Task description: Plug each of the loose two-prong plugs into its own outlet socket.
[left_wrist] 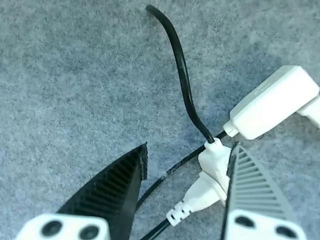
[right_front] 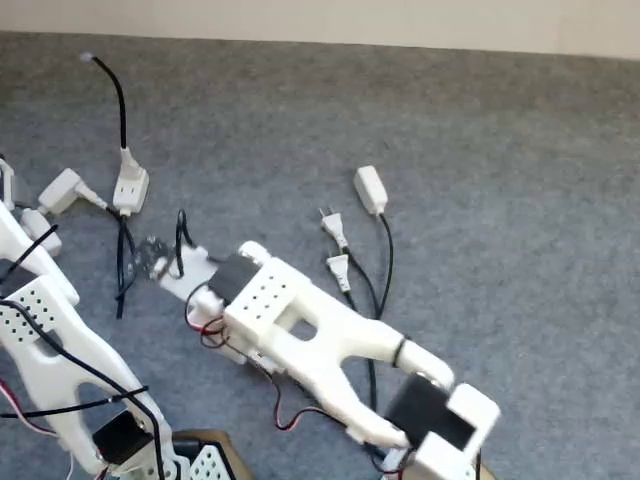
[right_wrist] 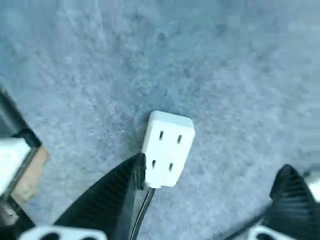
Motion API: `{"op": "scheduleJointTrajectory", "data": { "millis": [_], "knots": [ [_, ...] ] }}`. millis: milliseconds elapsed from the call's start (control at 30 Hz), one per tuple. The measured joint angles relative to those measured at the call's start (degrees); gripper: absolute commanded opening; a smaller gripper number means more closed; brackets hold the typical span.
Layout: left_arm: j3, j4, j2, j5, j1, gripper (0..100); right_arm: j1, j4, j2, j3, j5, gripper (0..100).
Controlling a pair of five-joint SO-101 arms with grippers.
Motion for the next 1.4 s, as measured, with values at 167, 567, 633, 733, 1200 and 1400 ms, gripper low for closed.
{"op": "scheduleJointTrajectory", "data": {
  "millis": [167, 567, 633, 733, 1200, 1400],
  "knots": [
    [0.0, 0.0, 0.0, 0.0, 0.0, 26, 11.25, -1.67, -2.99, 0.53, -4.04, 36.8],
    [0.0, 0.09, 0.0, 0.0, 0.18, 26, 26.37, -17.49, 9.14, 9.05, -13.54, 34.1],
    [0.0, 0.09, 0.0, 0.0, 0.18, 26, 26.37, -17.14, 9.23, 8.88, -14.15, 26.7],
    [0.0, 0.09, 0.0, 0.0, 0.18, 26, 26.37, -16.18, 9.23, 8.88, -15.65, 13.9],
    [0.0, 0.09, 0.0, 0.0, 0.18, 26, 26.64, -12.66, 2.37, 8.7, -16.0, 8.2],
    [0.0, 0.09, 0.0, 0.0, 0.18, 26, 26.46, -8.88, 0.62, 6.42, -10.29, 14.5]
  ]
}}
